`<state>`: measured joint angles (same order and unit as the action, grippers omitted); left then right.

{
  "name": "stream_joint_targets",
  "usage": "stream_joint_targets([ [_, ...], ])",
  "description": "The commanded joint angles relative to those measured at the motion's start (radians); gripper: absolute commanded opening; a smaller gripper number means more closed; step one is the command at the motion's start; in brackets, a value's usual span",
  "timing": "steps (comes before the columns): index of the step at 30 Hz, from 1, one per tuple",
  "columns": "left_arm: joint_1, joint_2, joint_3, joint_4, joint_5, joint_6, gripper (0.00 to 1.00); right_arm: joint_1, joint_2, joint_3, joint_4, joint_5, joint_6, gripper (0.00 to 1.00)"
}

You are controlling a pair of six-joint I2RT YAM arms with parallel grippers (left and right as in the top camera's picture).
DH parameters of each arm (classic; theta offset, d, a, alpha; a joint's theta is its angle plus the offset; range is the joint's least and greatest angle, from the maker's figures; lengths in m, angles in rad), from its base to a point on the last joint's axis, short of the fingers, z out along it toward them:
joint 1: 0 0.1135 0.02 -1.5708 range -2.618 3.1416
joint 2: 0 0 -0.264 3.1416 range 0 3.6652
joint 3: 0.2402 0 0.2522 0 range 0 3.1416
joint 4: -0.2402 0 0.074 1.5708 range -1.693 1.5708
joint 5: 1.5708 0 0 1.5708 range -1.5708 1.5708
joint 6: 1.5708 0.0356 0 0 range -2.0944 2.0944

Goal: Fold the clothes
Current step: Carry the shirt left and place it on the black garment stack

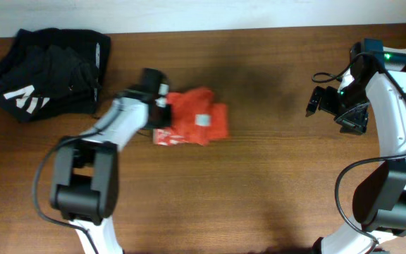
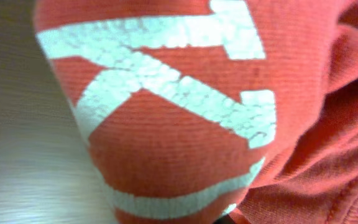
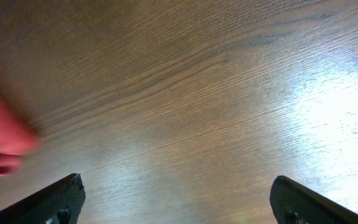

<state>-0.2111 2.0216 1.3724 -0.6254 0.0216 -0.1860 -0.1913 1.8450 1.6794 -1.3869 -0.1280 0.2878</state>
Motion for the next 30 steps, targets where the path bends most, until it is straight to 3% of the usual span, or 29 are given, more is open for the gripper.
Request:
stream_joint_targets([
  [1, 0.166, 0.014, 0.067, -0.024, -0.137, 0.138, 0.00, -0.006, -0.006, 0.016, 0.000, 0.006, 0.005, 0.99],
  [5, 0.295, 0.014, 0.248, -0.073, -0.146, 0.210, 0.01, -0.006, -0.006, 0.016, 0.000, 0.006, 0.005, 0.99],
  [11, 0.315, 0.014, 0.544, -0.099, -0.150, 0.186, 0.01, -0.006, -0.006, 0.016, 0.000, 0.006, 0.005, 0.99],
  [17, 0.417, 0.031, 0.563, -0.037, -0.161, 0.066, 0.01, -0.006, -0.006, 0.016, -0.001, 0.006, 0.005, 0.99],
  [23, 0.606, 0.140, 0.563, 0.034, -0.164, 0.066, 0.00, -0.006, -0.006, 0.016, -0.001, 0.006, 0.005, 0.99],
  [27, 0.699, 0.176, 0.562, 0.072, -0.282, 0.013, 0.01, -0.006, -0.006, 0.016, -0.001, 0.006, 0.005, 0.99],
  [28, 0.718, 0.179, 0.562, 0.072, -0.283, 0.011, 0.14, -0.006, -0.006, 0.016, 0.000, 0.006, 0.005, 0.99],
  [29, 0.734, 0.179, 0.562, 0.068, -0.280, 0.012, 0.37, -0.006, -0.006, 0.016, -0.001, 0.006, 0.005, 0.99],
  [30, 0.745, 0.179, 0.562, 0.064, -0.277, 0.011, 0.70, -0.006, -0.006, 0.016, 0.000, 0.006, 0.005, 0.99],
])
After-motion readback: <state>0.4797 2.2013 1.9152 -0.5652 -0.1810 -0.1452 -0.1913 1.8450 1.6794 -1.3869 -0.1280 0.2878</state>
